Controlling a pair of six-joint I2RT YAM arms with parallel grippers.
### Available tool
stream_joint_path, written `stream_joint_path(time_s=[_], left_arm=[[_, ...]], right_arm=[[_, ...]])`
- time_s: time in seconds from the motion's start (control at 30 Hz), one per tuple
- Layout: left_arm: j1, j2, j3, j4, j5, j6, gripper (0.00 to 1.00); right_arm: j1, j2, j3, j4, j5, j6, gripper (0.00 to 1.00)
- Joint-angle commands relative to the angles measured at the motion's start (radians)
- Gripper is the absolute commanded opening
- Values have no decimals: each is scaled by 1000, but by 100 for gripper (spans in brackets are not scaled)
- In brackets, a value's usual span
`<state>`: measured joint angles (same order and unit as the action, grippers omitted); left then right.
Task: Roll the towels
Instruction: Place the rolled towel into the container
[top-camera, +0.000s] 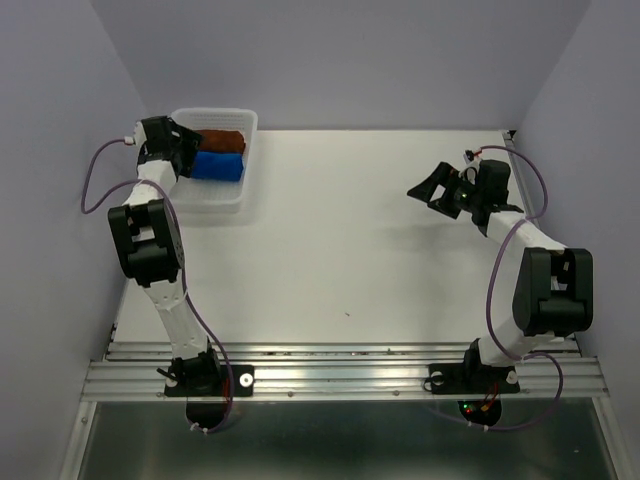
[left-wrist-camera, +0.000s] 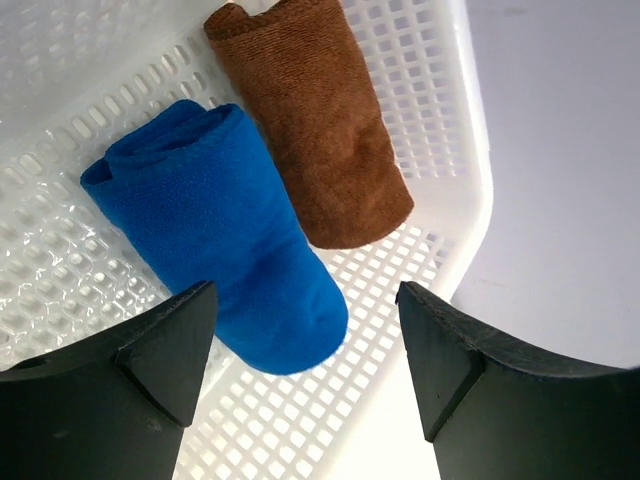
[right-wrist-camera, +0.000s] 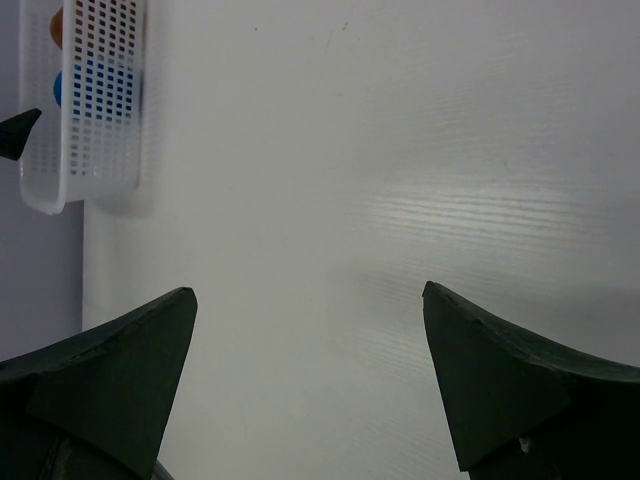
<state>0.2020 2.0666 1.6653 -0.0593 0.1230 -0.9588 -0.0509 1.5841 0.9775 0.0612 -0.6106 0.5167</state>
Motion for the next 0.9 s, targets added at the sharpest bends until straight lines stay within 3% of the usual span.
stream_joint_path(time_s=[0.0,0.33,0.47,0.5,0.53,0.87], left_arm=[[-3,-95,60,-34,7,51,83],[-29,-88,70,-54,118,115,83],[-82,-14,129,-60,211,147,84],[-90,-1,145,-66,214,146,91],[-96,13,178,-73,210,147,92],[-110,98,267,-165,172,169,92]], right_arm=[[8,-19,46,45,-14,-21,100],[8,-26,41,45,-25,-23,100],[8,-19,41,43,-29,-24,100],[8,-18,41,43,-31,-26,100],[8,-18,41,42,-32,-24,100],[8,-29,44,14,-9,-38,100]])
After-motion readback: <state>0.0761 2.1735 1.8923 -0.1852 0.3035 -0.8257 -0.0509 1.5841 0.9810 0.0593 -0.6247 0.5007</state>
